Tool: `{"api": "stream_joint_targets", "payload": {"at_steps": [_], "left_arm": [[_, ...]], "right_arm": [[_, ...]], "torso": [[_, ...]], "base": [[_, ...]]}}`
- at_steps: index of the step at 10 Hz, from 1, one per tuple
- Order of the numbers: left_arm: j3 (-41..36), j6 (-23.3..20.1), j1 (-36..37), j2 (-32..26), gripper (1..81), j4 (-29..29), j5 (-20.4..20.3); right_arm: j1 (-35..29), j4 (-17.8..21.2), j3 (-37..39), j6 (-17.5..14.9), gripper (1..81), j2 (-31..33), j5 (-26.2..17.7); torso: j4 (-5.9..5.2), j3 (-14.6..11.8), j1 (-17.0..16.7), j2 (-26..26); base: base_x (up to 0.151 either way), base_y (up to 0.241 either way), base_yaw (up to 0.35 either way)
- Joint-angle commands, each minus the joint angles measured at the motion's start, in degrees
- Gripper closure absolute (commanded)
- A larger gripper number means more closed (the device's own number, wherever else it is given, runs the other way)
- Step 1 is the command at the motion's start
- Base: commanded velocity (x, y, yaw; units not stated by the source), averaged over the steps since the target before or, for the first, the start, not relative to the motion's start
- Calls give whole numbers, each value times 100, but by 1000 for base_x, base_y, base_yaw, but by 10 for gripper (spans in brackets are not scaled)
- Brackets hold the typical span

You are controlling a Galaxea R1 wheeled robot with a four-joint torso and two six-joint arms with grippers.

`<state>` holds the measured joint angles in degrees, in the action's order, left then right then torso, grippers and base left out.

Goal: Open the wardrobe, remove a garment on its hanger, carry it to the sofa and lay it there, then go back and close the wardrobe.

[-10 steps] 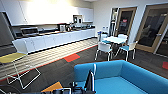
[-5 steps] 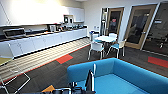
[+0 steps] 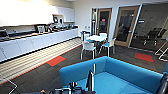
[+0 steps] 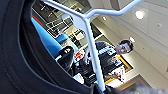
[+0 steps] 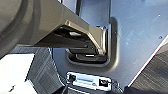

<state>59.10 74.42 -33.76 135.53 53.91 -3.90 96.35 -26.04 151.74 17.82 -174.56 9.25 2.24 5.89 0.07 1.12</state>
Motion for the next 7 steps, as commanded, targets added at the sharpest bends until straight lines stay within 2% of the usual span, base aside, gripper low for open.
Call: {"api": "stream_joint_targets", "payload": {"at_steps": [1, 7], "left_arm": [[-302, -77, 743, -26, 811, 173, -252], [-320, -77, 743, -61, 811, 173, -252]], "right_arm": [[-111, -33, -40, -16, 10, -47, -275], [-103, -42, -49, -42, 10, -55, -275]], "torso": [[0, 0, 0, 0], [0, 0, 0, 0]], "base": [[0, 0, -259], [0, 0, -259]]}}
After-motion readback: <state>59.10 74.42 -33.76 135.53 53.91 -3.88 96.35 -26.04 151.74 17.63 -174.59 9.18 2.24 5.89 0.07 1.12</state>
